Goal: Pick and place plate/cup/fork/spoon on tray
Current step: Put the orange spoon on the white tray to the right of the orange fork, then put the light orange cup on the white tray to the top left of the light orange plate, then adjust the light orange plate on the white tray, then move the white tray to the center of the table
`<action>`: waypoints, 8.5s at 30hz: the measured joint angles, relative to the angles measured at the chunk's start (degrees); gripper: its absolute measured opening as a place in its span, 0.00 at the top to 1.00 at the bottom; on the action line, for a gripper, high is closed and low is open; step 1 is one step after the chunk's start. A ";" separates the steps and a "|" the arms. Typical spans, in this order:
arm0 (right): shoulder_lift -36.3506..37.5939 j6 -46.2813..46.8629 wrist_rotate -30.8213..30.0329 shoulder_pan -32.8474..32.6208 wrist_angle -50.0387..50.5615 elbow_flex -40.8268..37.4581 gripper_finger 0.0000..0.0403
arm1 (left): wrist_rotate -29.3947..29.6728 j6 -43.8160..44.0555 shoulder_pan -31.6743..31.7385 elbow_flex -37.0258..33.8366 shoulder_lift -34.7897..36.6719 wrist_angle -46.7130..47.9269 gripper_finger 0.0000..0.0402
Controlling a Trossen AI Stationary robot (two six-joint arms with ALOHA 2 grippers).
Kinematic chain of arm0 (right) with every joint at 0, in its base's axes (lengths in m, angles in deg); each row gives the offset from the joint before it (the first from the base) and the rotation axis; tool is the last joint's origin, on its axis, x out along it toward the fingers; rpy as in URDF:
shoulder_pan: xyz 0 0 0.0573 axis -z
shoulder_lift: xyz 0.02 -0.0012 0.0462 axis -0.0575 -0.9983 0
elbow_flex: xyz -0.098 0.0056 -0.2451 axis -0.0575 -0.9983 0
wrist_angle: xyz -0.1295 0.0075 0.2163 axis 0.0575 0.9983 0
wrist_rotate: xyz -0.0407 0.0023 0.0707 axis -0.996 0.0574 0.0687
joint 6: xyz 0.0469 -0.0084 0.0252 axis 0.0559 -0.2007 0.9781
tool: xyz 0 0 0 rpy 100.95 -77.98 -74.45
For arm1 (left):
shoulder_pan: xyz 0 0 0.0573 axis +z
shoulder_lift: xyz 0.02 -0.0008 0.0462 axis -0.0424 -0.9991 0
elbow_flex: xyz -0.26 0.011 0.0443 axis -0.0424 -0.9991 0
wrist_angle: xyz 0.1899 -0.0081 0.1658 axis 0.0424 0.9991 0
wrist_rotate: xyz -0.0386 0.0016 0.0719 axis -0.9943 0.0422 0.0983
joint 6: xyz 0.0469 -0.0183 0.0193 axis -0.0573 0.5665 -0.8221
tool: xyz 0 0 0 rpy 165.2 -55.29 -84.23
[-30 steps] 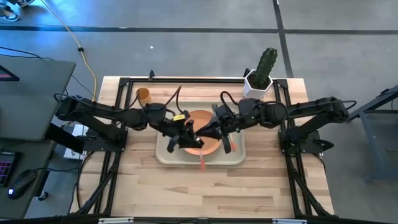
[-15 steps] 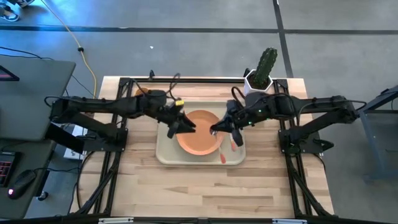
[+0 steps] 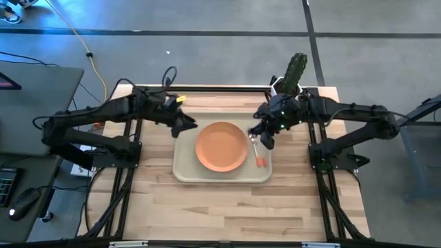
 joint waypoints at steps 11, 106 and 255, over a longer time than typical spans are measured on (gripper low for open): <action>-0.36 0.97 4.61 13.79 -4.34 -15.01 1.00 | 9.81 -0.91 0.55 0.00 2.77 10.88 0.58; -2.82 16.83 -17.89 5.25 -28.30 -23.23 0.66 | 34.03 -12.44 38.40 1.01 -27.17 29.23 0.74; 4.15 60.78 -26.01 -11.24 -10.06 -41.58 0.64 | 27.19 26.06 -12.71 -29.54 8.84 19.78 0.68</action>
